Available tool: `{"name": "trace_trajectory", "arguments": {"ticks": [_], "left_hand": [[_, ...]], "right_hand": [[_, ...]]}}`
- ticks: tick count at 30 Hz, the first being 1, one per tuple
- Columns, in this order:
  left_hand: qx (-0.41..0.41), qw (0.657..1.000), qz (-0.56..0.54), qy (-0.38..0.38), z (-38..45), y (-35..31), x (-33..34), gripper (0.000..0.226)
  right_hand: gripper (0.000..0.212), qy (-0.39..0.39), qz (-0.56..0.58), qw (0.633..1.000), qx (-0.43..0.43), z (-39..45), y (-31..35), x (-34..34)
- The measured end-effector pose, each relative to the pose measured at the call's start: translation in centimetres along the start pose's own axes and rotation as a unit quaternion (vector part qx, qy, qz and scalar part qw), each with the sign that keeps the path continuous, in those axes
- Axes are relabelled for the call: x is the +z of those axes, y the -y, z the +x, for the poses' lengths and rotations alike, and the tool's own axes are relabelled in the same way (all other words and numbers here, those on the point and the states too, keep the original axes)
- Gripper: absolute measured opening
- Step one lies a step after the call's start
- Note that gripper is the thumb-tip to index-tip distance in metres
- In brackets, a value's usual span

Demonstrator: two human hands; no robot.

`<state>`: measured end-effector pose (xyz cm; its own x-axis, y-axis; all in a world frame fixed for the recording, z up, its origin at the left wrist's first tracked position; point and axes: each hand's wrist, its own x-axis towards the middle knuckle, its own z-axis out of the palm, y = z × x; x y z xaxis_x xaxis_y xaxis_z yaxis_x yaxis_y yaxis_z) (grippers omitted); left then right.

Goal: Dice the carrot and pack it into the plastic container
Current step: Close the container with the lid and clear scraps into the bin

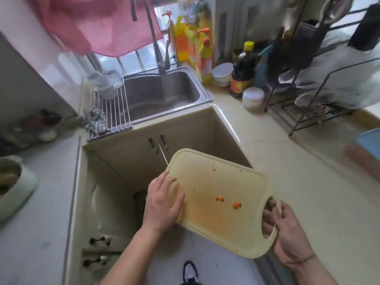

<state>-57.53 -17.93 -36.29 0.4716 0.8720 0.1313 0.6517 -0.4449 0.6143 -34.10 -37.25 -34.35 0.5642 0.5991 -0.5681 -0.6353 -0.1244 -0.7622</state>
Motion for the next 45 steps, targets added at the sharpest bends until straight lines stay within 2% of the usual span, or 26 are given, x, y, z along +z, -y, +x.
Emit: {"name": "trace_trajectory", "arguments": {"ticks": [4,8,11,14,17,23,25,27,29,37,42,45], "left_hand": [[0.011,0.996,0.089,-0.016,0.6,3.7,-0.6,0.060],[0.132,0.986,0.105,0.014,1.1,4.9,1.1,0.067],[0.225,0.961,0.123,0.103,1.5,4.7,3.6,0.066],[0.294,0.919,0.158,0.210,1.9,5.3,7.0,0.069],[0.325,0.892,0.159,0.270,2.4,6.6,10.5,0.069],[0.275,0.902,0.137,0.303,3.7,12.5,17.2,0.067],[0.263,0.905,0.132,0.309,4.2,14.9,19.1,0.064],[0.250,0.910,0.114,0.311,4.4,17.3,20.7,0.061],[0.229,0.918,0.091,0.310,4.9,19.8,22.0,0.059],[0.071,0.943,0.059,0.320,6.6,29.3,26.4,0.055],[-0.016,0.954,0.050,0.295,5.6,34.1,27.5,0.055],[-0.088,0.950,0.093,0.284,5.4,36.5,28.0,0.054]], "right_hand": [[0.014,-0.001,-0.033,0.999,0.025,1.5,-2.6,4.5],[0.014,-0.005,-0.050,0.998,0.049,3.8,-5.8,7.9],[0.014,0.001,-0.058,0.996,0.062,5.9,-8.3,9.6],[0.015,0.007,-0.067,0.995,0.070,7.8,-10.8,10.4],[0.015,0.003,-0.088,0.994,0.068,9.3,-12.9,10.9],[0.008,-0.017,-0.112,0.991,0.067,13.6,-17.9,10.8],[0.019,-0.033,-0.103,0.991,0.078,15.4,-19.8,10.7],[0.008,-0.035,-0.102,0.990,0.089,16.9,-21.6,10.3],[0.011,-0.028,-0.110,0.989,0.099,18.6,-23.5,9.9],[0.014,-0.046,-0.172,0.978,0.106,23.7,-28.2,9.8],[0.013,-0.026,-0.170,0.978,0.118,24.6,-29.7,9.9],[0.013,-0.025,-0.173,0.977,0.121,24.5,-30.2,10.0]]}}
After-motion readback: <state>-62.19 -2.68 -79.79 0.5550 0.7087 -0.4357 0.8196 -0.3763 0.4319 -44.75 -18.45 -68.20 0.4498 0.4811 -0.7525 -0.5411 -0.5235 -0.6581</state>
